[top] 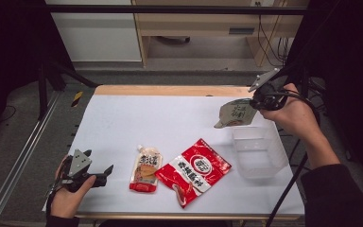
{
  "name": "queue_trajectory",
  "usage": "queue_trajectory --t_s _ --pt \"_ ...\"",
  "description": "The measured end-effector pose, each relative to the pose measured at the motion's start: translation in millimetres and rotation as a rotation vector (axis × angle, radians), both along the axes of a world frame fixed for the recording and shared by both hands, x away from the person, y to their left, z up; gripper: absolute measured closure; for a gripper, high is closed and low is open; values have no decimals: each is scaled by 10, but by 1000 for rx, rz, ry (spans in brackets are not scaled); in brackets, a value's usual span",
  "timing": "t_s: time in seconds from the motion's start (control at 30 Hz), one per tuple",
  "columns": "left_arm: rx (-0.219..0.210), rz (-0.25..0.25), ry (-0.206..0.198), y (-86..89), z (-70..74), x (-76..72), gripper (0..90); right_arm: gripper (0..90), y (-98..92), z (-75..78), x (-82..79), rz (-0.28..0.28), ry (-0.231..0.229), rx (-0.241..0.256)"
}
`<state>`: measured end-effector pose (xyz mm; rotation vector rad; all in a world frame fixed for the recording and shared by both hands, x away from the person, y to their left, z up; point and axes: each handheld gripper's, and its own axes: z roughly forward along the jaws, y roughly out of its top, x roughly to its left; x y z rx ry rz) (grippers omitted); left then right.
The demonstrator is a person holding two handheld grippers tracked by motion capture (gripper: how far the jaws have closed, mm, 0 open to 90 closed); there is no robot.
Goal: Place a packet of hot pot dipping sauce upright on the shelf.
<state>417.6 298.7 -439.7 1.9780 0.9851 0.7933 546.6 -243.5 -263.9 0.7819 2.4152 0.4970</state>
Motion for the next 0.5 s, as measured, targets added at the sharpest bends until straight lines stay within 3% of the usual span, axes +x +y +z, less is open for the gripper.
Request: queue_trajectory --t_s 0.5 --pt "-9 33 -6 87 5 7 58 900 -326 -69 135 -104 -5 48"
